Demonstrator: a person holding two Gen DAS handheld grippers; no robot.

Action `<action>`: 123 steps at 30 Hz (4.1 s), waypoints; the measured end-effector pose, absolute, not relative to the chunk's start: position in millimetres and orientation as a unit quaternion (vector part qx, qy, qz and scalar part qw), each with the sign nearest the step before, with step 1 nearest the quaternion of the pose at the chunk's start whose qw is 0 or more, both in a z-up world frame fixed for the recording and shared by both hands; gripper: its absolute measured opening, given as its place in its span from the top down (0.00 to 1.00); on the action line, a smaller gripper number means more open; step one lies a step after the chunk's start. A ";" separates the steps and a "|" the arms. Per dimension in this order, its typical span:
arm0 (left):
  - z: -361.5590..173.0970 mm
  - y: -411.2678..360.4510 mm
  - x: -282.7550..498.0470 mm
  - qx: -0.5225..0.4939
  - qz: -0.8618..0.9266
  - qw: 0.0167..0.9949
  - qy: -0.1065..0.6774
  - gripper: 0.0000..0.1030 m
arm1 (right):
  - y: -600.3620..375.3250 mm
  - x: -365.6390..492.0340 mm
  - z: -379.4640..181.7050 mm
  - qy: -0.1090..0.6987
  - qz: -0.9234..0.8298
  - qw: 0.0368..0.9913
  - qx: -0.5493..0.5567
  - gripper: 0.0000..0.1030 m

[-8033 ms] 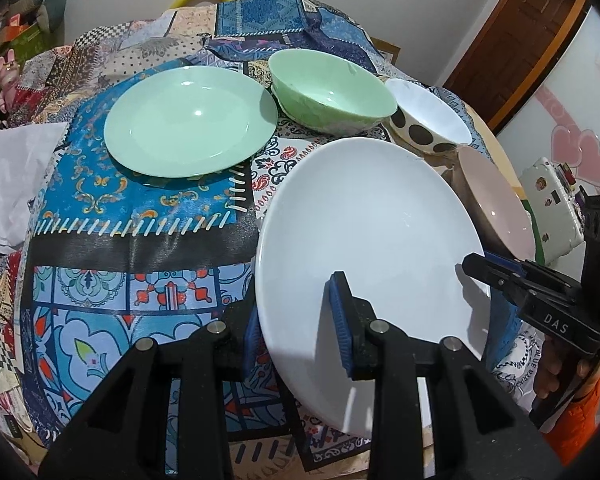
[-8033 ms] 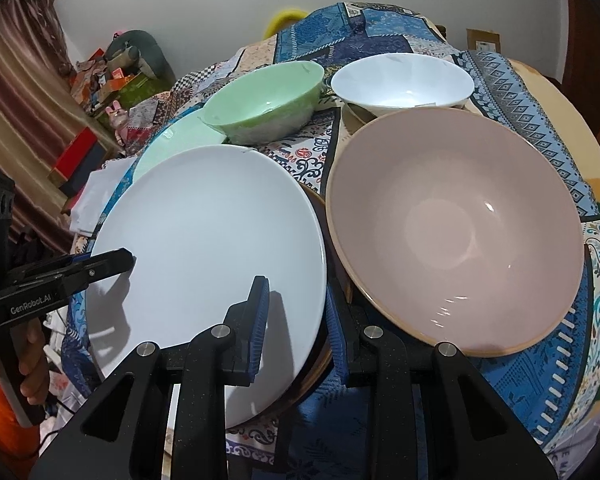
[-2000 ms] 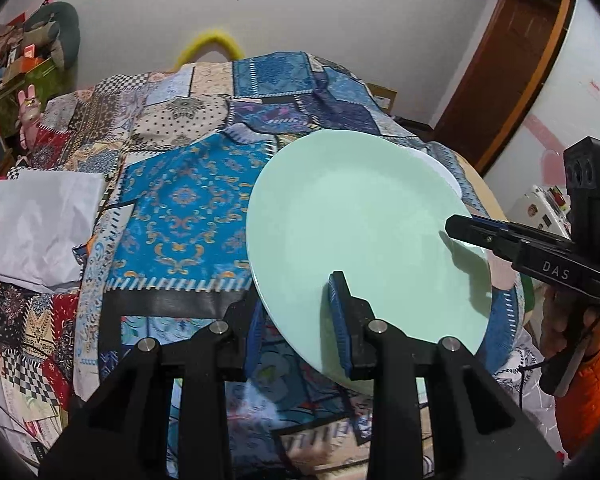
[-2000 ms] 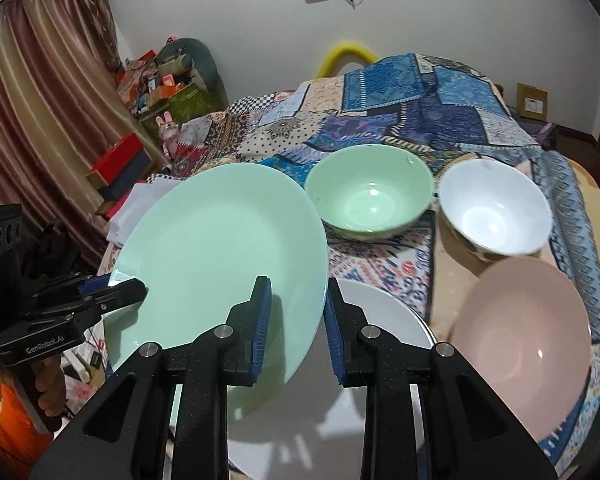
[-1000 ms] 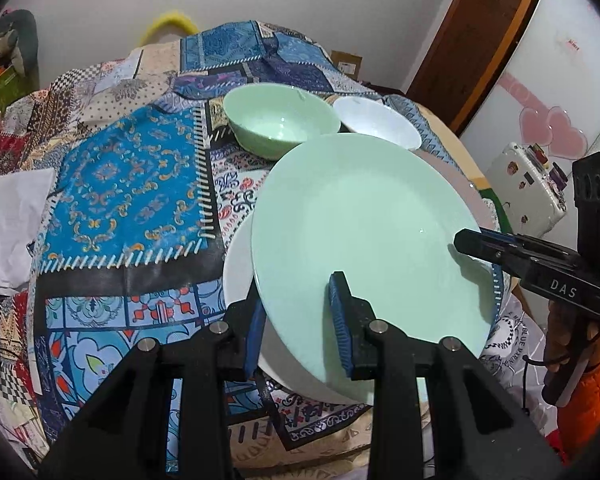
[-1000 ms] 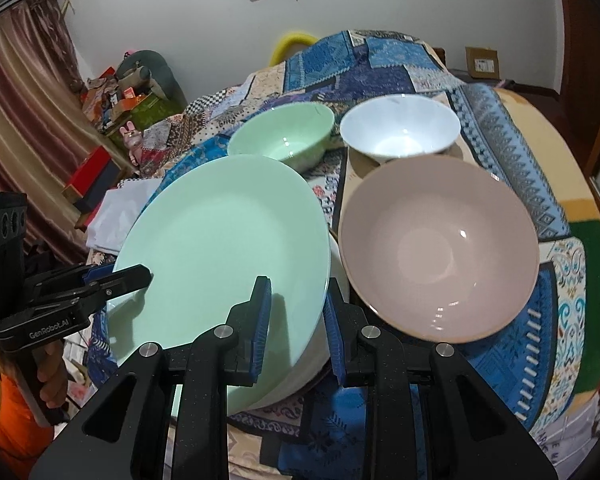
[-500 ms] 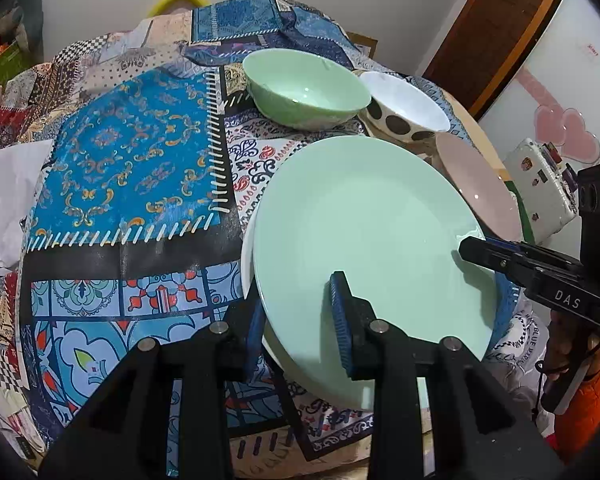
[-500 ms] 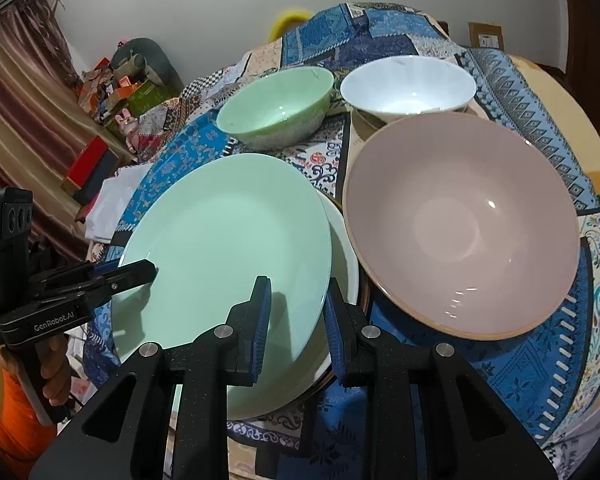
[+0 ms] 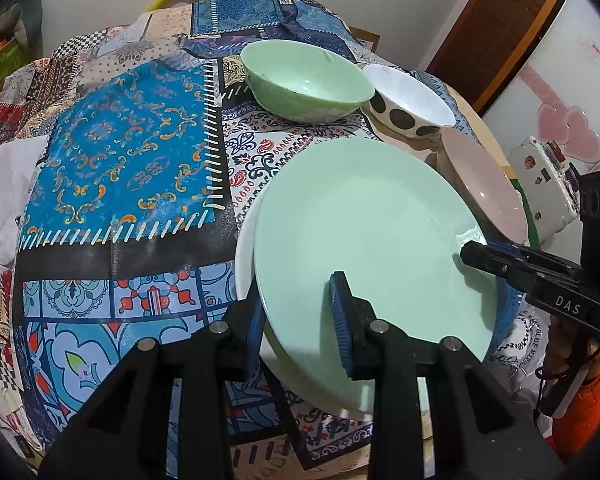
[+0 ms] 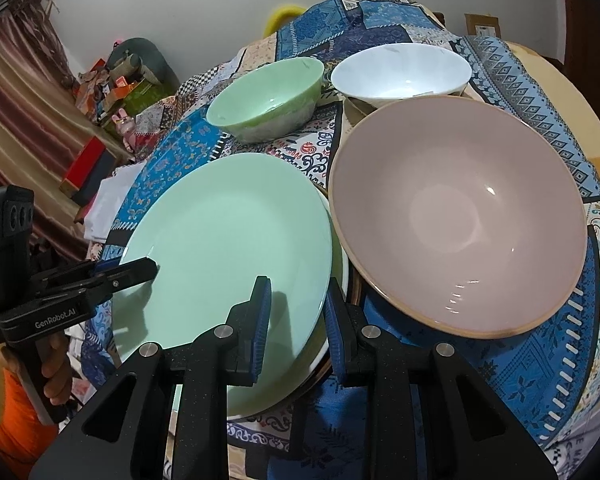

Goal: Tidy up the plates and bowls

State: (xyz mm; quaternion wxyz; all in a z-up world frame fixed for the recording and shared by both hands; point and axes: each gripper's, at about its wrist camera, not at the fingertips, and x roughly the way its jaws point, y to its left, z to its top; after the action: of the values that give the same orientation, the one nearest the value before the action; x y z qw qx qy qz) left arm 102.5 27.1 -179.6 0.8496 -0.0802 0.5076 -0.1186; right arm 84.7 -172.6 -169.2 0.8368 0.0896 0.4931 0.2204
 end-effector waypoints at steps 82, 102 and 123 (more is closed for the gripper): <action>-193.2 -152.3 214.5 -0.024 -0.183 0.826 0.533 0.73 | -304.8 112.2 -174.6 0.442 0.157 0.876 0.117 0.68; -169.8 -140.5 191.0 -0.037 -0.185 0.835 0.518 0.73 | -296.1 105.0 -151.1 0.430 0.161 0.880 0.124 0.74; -108.2 -56.0 129.2 -0.062 -0.149 0.873 0.460 0.73 | -216.1 90.5 -105.6 0.384 0.208 0.896 0.078 0.74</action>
State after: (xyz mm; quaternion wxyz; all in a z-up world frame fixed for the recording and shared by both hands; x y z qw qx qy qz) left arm 129.2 -56.0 -108.2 0.8729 -0.0622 0.4603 -0.1490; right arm 90.5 -216.1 -105.6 0.8960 0.0785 0.3843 0.2082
